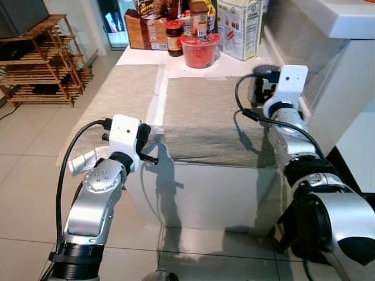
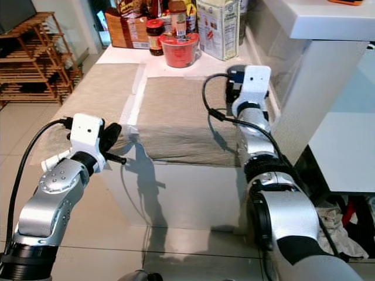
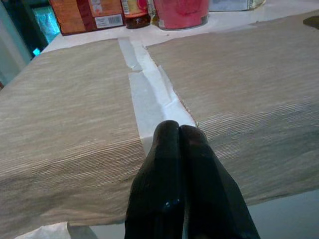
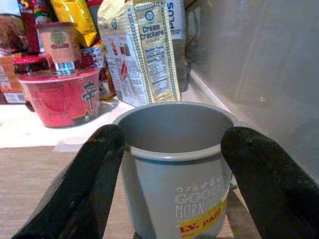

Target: Setting the table

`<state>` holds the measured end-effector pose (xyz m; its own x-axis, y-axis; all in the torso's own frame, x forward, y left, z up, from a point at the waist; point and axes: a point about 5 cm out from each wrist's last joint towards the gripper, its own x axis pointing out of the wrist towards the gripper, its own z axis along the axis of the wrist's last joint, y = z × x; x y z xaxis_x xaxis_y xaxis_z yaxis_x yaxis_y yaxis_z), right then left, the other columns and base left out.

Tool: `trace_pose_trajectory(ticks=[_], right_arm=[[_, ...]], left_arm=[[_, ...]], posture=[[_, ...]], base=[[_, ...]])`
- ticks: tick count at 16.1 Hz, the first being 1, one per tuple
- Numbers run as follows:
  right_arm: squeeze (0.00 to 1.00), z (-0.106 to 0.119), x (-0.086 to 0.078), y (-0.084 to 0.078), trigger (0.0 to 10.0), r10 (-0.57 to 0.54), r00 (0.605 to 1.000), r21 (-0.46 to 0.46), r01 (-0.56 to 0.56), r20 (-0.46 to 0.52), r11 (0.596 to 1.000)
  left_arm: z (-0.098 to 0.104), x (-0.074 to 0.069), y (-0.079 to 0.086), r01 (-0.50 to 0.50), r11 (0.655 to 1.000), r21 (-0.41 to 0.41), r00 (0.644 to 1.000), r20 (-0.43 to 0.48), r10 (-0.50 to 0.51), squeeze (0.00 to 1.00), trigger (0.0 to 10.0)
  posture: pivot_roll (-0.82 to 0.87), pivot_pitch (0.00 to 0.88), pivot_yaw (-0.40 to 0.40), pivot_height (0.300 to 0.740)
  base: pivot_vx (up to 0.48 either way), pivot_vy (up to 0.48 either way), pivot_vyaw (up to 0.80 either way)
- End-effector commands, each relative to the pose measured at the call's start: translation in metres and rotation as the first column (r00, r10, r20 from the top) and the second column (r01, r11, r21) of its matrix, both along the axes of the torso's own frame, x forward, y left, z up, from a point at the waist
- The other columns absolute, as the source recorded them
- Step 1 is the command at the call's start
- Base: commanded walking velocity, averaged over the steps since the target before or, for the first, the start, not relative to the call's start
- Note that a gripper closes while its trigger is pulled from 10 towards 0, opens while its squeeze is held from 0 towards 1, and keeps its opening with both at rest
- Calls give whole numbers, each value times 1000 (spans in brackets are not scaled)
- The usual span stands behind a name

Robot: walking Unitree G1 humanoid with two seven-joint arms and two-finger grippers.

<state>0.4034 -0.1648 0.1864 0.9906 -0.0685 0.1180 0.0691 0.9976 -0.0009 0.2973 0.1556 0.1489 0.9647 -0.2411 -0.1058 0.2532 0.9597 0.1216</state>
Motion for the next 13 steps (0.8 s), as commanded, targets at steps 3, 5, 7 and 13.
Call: trace_pose_trajectory(ticks=[3,5,7,13], right_arm=[[0,-9,2,20,10000,90,993,116,-81,-79,990],[0,-11,2,29,10000,125,988,132,-113,-85,985],[0,-13,1,40,10000,164,983,145,-150,-85,978],[0,-24,-8,76,10000,293,953,184,-274,-81,944]], left_arm=[[6,1,5,-18,1000,10,1000,11,18,0,10000],[6,1,5,-22,1000,10,1000,12,22,0,10000],[6,1,4,-23,1000,11,1000,13,23,0,10000],[6,1,5,-26,1000,14,1000,13,26,0,10000]], posture=[[43,35,65,736],[43,37,62,736],[41,38,61,736],[40,37,59,736]], base=[[0,0,0],[0,0,0],[0,0,0],[0,0,0]])
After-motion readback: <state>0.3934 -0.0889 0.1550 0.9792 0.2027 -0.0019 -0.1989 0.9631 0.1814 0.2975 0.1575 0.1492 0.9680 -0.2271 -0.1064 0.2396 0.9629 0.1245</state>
